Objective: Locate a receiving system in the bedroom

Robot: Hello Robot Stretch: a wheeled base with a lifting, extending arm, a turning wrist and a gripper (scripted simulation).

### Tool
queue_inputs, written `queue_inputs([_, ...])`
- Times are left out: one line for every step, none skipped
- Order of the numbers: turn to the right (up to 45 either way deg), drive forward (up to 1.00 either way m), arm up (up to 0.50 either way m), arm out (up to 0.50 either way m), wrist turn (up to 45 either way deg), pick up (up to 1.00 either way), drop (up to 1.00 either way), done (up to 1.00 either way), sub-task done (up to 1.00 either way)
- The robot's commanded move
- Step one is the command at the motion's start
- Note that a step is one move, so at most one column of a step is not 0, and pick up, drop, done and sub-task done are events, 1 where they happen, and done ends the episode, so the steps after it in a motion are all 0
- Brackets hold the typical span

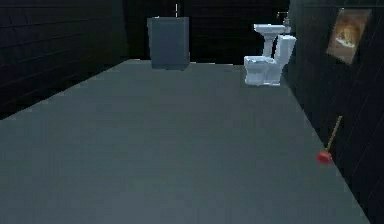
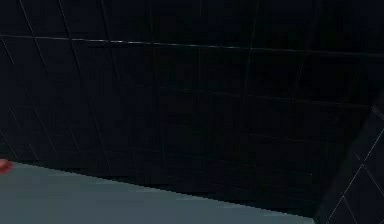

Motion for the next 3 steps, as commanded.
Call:
queue_inputs([-12.0,0.00,0.00,0.00,0.0,0.00,0.00,0.00,0.00])
queue_inputs([0.0,0.80,0.00,0.00,0.0,0.00,0.00,0.00,0.00])
queue_inputs([-45.0,0.00,0.00,0.00,0.0,0.00,0.00,0.00,0.00])
